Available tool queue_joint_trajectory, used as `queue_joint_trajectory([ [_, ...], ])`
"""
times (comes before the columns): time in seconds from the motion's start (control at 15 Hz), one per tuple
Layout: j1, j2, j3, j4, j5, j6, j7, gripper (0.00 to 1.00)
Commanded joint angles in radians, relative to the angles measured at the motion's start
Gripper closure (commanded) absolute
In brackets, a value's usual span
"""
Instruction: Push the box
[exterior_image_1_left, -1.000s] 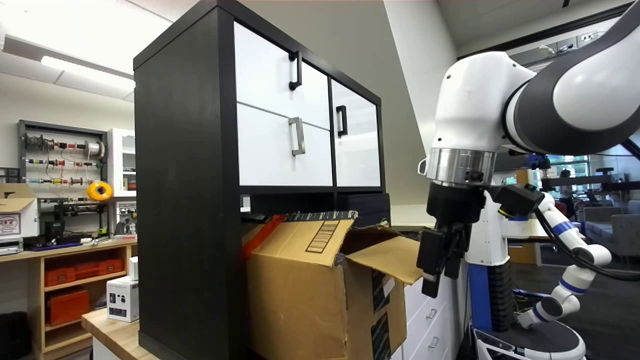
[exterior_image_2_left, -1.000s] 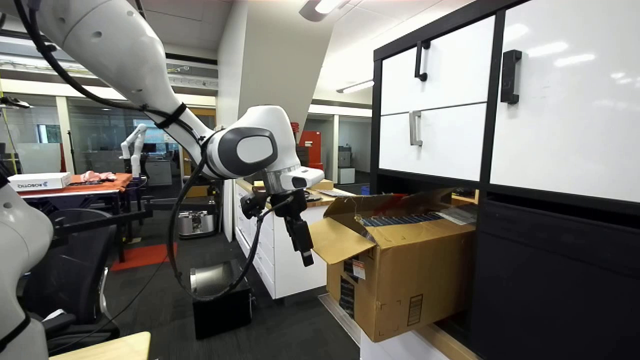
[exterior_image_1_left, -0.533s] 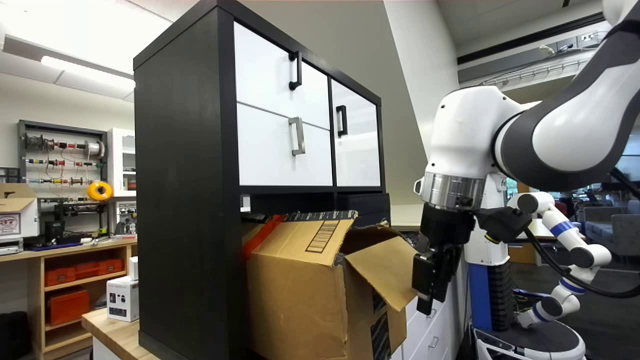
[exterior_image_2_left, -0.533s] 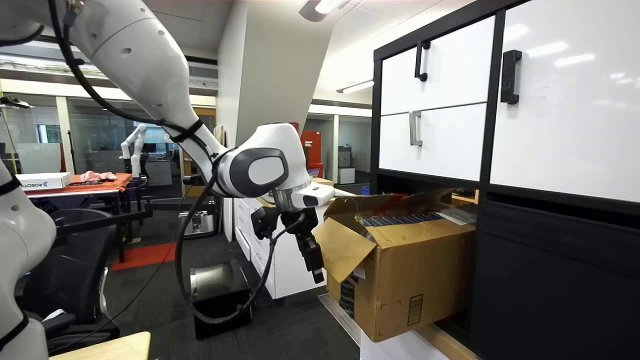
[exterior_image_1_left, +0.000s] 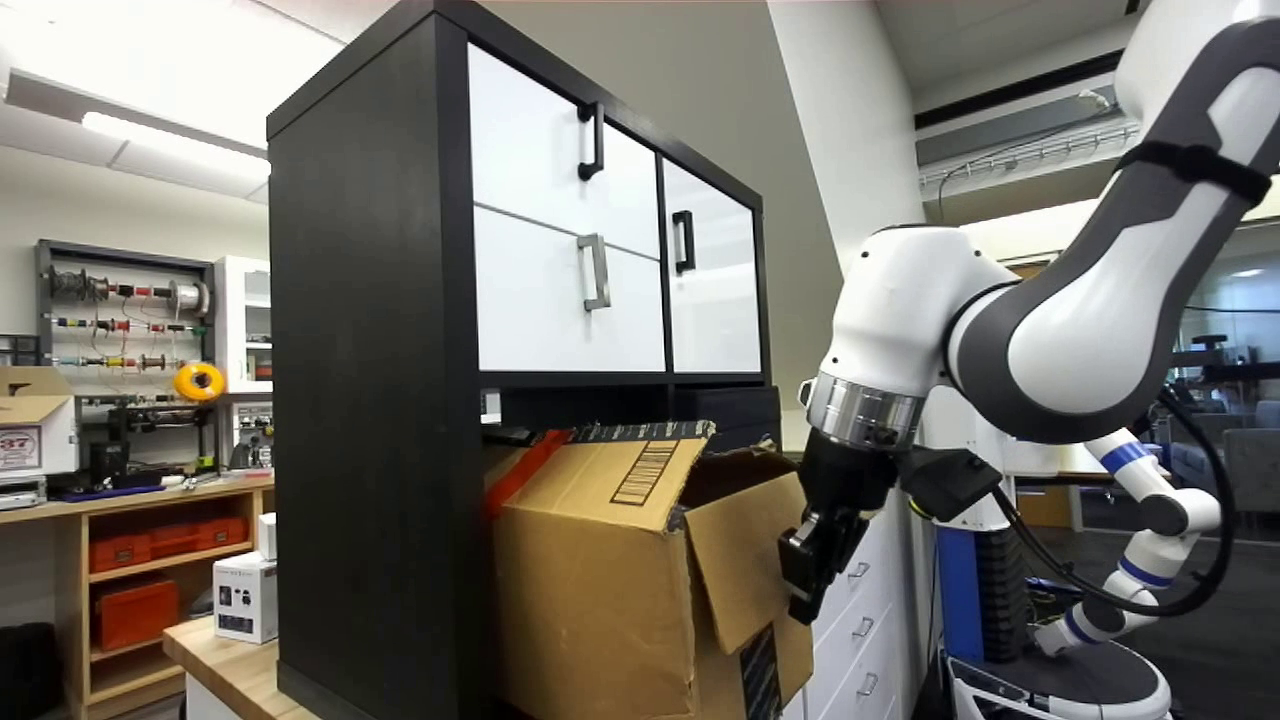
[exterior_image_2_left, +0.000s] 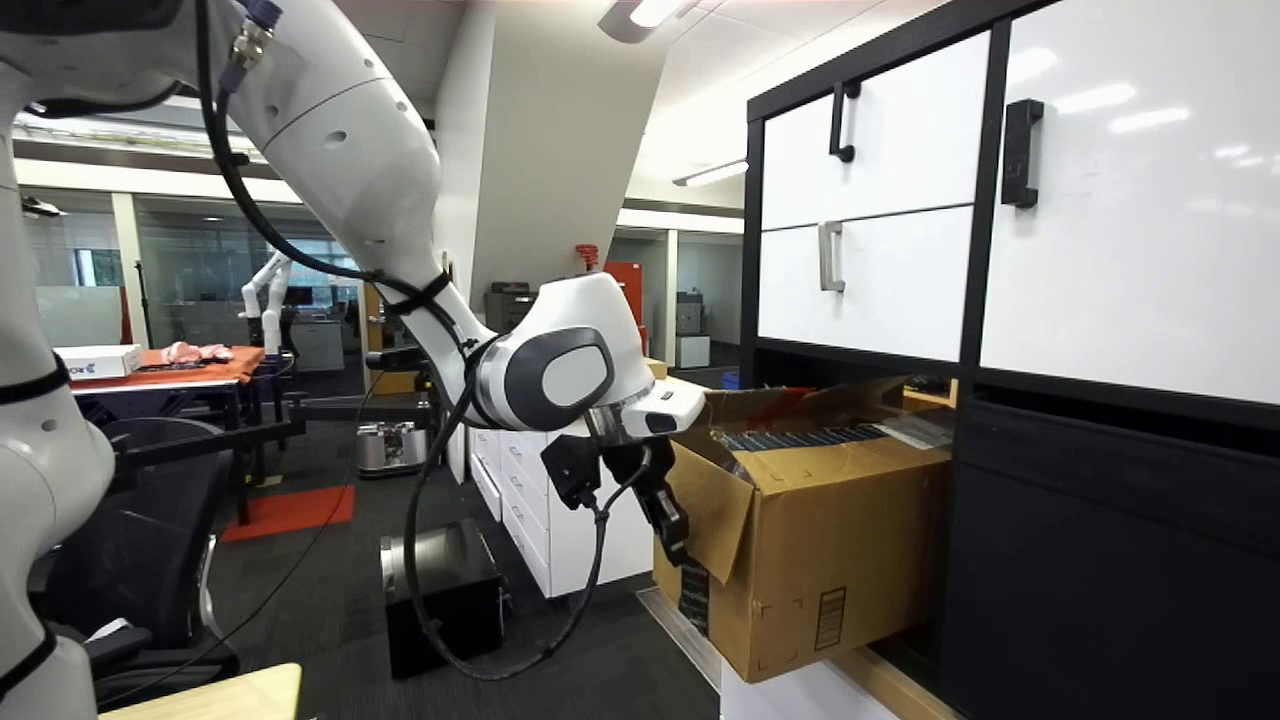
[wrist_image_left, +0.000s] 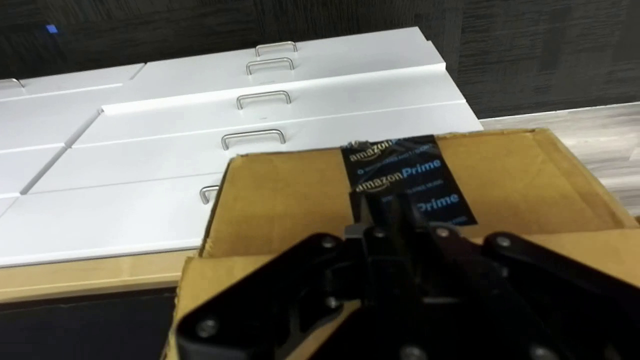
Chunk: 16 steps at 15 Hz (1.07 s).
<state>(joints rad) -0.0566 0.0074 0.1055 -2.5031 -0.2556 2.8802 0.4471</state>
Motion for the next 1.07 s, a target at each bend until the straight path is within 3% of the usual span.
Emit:
queue_joint_trajectory([
  [0.0, -0.003, 0.041, -0.011, 0.069, -0.110, 0.080, 0.091, 1.00],
  [0.53, 0.012, 0.130, -0.034, 0.171, -0.312, 0.105, 0.272, 0.95],
  [1.0, 0.049, 0.282, -0.047, 0.370, -0.386, 0.062, 0.337, 0.96],
])
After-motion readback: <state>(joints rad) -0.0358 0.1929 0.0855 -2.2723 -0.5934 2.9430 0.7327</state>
